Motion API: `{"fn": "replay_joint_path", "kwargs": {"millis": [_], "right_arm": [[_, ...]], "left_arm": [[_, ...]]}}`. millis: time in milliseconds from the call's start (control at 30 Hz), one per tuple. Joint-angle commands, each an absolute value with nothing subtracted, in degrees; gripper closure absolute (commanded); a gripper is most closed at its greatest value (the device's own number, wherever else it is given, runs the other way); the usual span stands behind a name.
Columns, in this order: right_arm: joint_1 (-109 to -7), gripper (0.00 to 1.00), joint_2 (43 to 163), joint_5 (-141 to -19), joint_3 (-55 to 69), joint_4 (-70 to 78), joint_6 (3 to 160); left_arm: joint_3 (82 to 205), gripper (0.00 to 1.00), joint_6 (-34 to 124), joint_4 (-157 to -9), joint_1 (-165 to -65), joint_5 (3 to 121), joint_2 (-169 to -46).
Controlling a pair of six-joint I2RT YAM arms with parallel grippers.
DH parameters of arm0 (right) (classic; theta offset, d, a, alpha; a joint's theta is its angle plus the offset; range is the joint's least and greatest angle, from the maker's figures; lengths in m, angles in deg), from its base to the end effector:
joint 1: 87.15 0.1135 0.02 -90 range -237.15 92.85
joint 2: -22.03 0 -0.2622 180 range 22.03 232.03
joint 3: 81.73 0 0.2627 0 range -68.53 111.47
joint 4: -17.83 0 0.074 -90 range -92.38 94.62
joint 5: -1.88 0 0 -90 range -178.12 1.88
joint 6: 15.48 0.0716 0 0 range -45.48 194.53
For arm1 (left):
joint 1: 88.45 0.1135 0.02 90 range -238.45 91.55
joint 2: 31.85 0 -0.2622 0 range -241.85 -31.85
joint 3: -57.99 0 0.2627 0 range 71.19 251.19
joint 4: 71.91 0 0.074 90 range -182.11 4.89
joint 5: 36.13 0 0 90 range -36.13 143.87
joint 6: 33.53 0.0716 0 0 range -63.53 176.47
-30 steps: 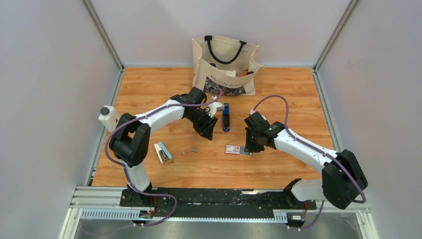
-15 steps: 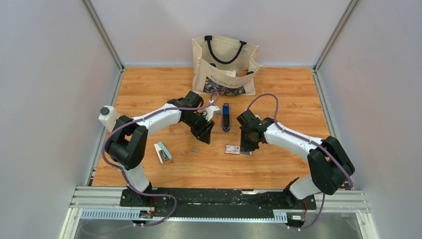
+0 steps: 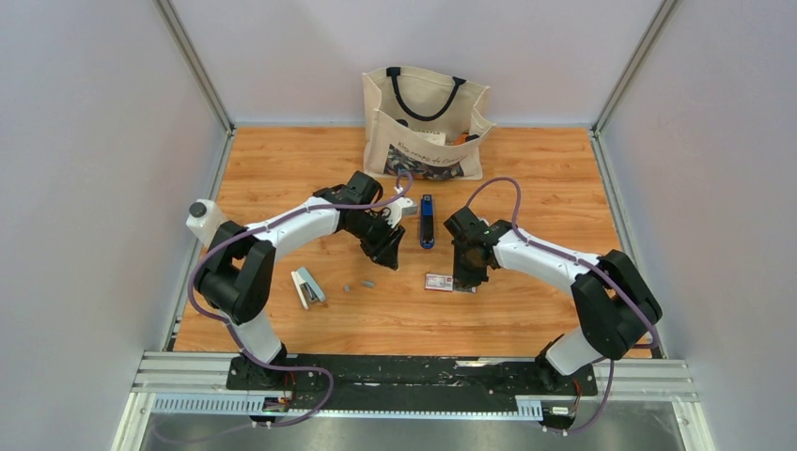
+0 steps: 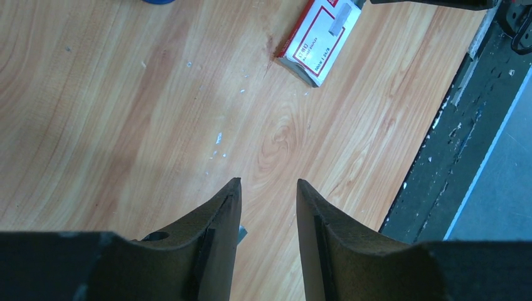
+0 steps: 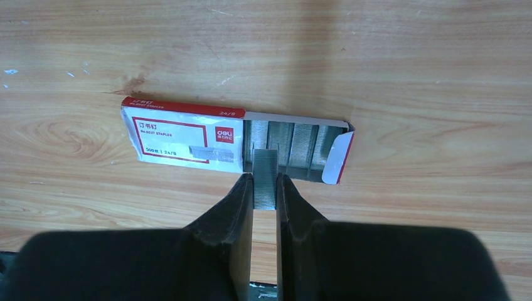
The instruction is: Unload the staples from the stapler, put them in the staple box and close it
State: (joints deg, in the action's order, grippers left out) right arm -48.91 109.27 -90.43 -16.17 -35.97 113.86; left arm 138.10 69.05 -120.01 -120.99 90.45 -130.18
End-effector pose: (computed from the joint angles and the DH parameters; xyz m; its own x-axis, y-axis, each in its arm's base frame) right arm 0.2280 0.1760 0.1375 -0.9751 0.0380 -0.2186 0.0098 0.9916 0.1288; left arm 0.2808 -0.2298 0.1704 -0.6155 0.6002 -0.5109 0.7867 0.4278 -0.4452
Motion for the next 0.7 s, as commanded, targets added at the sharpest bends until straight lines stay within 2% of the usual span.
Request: {"fn": "replay_joint_path", "kwargs": {"millis": [0, 667], "right_arm": [[-48.6, 0.93, 109.7, -91.4, -14.3, -36.3, 113.7], [-48.5, 0.93, 111.7, -90.7, -14.3, -35.5, 114.0]], "left_arm": [[137.7, 0.54, 70.6, -118.3, -121.1, 91.8, -127.0], [136.8, 0.56, 71.0, -117.4, -121.1, 91.7, -126.5]]}}
